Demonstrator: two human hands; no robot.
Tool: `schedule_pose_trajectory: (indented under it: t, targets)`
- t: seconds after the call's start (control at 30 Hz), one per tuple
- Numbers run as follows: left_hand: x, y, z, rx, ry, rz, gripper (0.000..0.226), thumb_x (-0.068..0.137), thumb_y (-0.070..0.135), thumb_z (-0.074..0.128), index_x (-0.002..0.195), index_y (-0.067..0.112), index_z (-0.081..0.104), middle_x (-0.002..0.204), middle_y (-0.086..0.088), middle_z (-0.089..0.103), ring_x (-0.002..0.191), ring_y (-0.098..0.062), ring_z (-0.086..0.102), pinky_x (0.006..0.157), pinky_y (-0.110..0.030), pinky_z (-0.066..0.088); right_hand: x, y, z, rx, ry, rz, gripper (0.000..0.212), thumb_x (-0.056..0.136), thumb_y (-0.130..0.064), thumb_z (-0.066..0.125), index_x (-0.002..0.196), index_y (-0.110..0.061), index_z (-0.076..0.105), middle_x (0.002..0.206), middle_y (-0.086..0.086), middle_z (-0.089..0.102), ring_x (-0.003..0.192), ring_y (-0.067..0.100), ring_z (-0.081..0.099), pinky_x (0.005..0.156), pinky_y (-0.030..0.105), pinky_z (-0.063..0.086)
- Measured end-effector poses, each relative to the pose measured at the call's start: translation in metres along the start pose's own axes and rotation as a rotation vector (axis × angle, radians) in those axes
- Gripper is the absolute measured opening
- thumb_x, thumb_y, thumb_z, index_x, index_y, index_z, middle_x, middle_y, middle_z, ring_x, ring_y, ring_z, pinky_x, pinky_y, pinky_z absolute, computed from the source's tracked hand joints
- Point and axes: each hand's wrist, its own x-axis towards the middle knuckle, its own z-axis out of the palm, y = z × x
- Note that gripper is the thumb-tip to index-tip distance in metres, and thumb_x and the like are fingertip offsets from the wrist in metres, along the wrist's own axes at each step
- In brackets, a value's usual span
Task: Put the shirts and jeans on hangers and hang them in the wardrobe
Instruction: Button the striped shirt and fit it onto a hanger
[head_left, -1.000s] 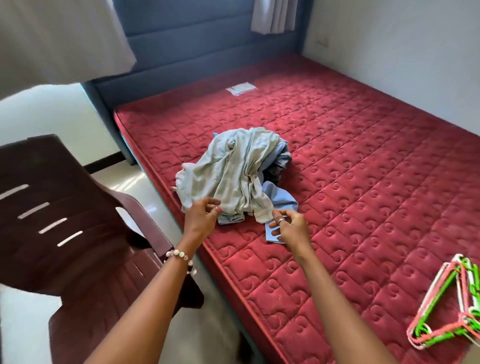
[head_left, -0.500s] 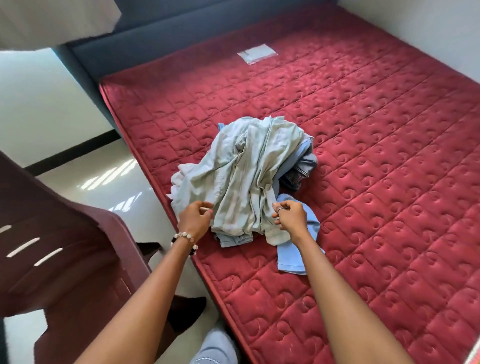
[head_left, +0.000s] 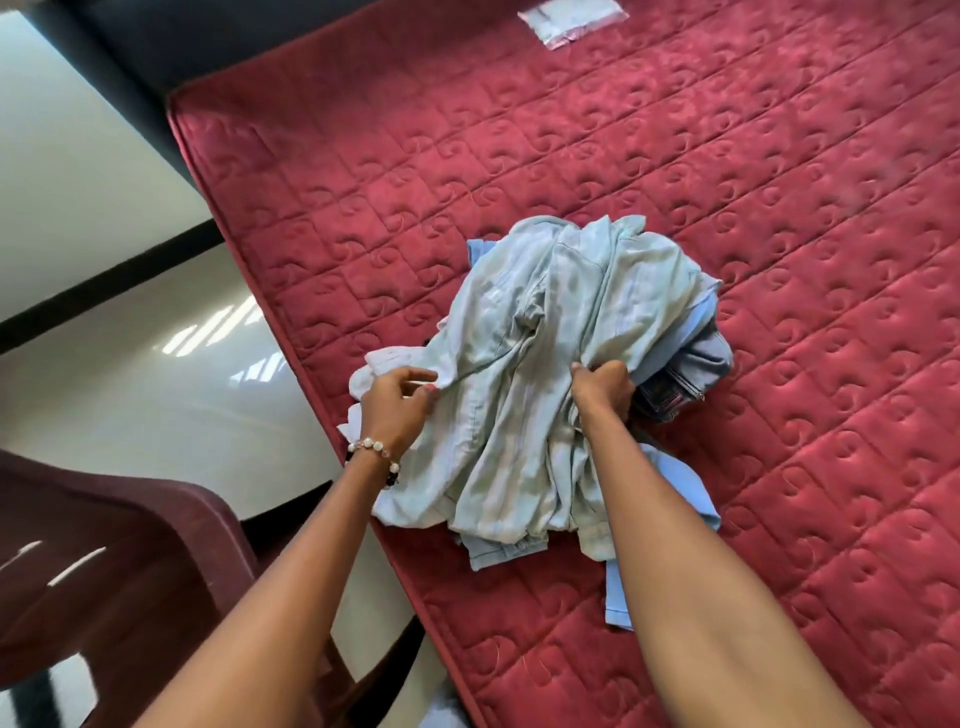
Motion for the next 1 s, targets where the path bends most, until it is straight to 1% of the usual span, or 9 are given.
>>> schedule_pose_trajectory:
  t: [0.27,0.4,0.47,0.53,0.6,0.67,0.77,0.87,1.0]
  targets:
    - [0.004,0.054,0.024,-0.239,-0.069,0.052,0.01,0.093,0.009,0.056,0.095,0.006,0.066,0.084,-0.013,0.069,0.06,-0.011,0.062,0.052,-0.018,0.047,-0.054,0.019,-0.055,0.643,-0.113,-0.321,0.019,0.085,-0.003,0.069,0.073,-0.011,0.057,0.061,-0.002,0.051,0.054,0.0,0.046,0.056,0.019,0.04]
    - [-0.015,0.109,0.044,-0.297,-0.333,0.01,0.038,0.094,0.042,0.054,0.096,0.006,0.067,0.081,-0.004,0.066,0.065,-0.015,0.06,0.059,-0.025,0.049,-0.11,0.009,-0.115,0.665,-0.79,-0.511,0.021,0.086,0.013,0.058,0.078,-0.006,0.053,0.06,-0.014,0.056,0.058,-0.004,0.051,0.06,0.011,0.044]
    - [-0.026,0.123,0.054,-0.162,-0.475,-0.021,0.05,0.086,0.055,0.058,0.093,0.006,0.067,0.073,0.002,0.064,0.059,-0.009,0.059,0.054,-0.019,0.049,-0.134,0.004,-0.129,0.375,-1.187,-0.625,0.019,0.086,0.009,0.062,0.075,-0.005,0.055,0.063,-0.012,0.054,0.061,-0.001,0.05,0.062,0.013,0.043]
    - [-0.034,0.124,0.062,-0.015,-0.527,0.012,0.055,0.071,0.055,0.075,0.094,0.005,0.067,0.081,-0.004,0.073,0.066,-0.01,0.065,0.06,-0.027,0.056,-0.139,0.009,-0.129,0.014,-1.372,-0.719,0.013,0.086,-0.001,0.067,0.075,0.001,0.059,0.062,-0.009,0.053,0.06,0.0,0.049,0.06,0.014,0.04]
    - [-0.04,0.117,0.067,-0.012,-0.47,0.002,0.062,0.061,0.045,0.083,0.1,0.001,0.066,0.097,-0.016,0.072,0.078,-0.019,0.067,0.075,-0.041,0.059,-0.127,0.017,-0.127,-0.282,-1.327,-0.707,0.009,0.086,-0.007,0.068,0.087,0.002,0.067,0.07,-0.003,0.064,0.066,0.006,0.06,0.061,0.018,0.045]
    - [-0.05,0.114,0.06,-0.064,-0.418,0.05,0.039,0.075,0.031,0.078,0.101,0.003,0.067,0.094,-0.011,0.071,0.077,-0.016,0.066,0.072,-0.029,0.058,-0.102,0.031,-0.126,-0.443,-0.973,-0.674,0.013,0.084,-0.003,0.065,0.093,-0.006,0.073,0.083,0.003,0.071,0.081,0.017,0.067,0.064,0.024,0.052]
    - [-0.071,0.111,0.039,-0.069,-0.489,0.169,0.019,0.083,0.019,0.07,0.1,0.012,0.066,0.092,-0.003,0.07,0.08,-0.015,0.066,0.073,-0.028,0.056,-0.079,0.035,-0.138,0.224,-0.415,-0.404,0.012,0.091,-0.019,0.063,0.087,-0.013,0.073,0.084,0.005,0.07,0.084,0.021,0.063,0.073,0.033,0.053]
    - [-0.117,0.109,0.023,0.161,-0.663,0.311,0.007,0.087,0.016,0.067,0.092,0.01,0.065,0.083,0.002,0.064,0.075,-0.012,0.059,0.069,-0.025,0.05,-0.088,0.013,-0.154,0.6,-0.593,-0.144,0.036,0.09,-0.046,0.061,0.092,-0.01,0.068,0.082,0.004,0.066,0.07,0.018,0.061,0.069,0.033,0.052]
    - [-0.188,0.099,0.03,0.504,-0.957,0.453,0.022,0.089,0.02,0.065,0.106,0.005,0.063,0.093,0.005,0.058,0.084,-0.003,0.055,0.069,-0.015,0.043,-0.119,0.003,-0.157,0.72,-0.711,-0.009,0.008,0.086,0.001,0.063,0.091,0.004,0.068,0.079,0.017,0.07,0.065,0.024,0.068,0.062,0.034,0.059]
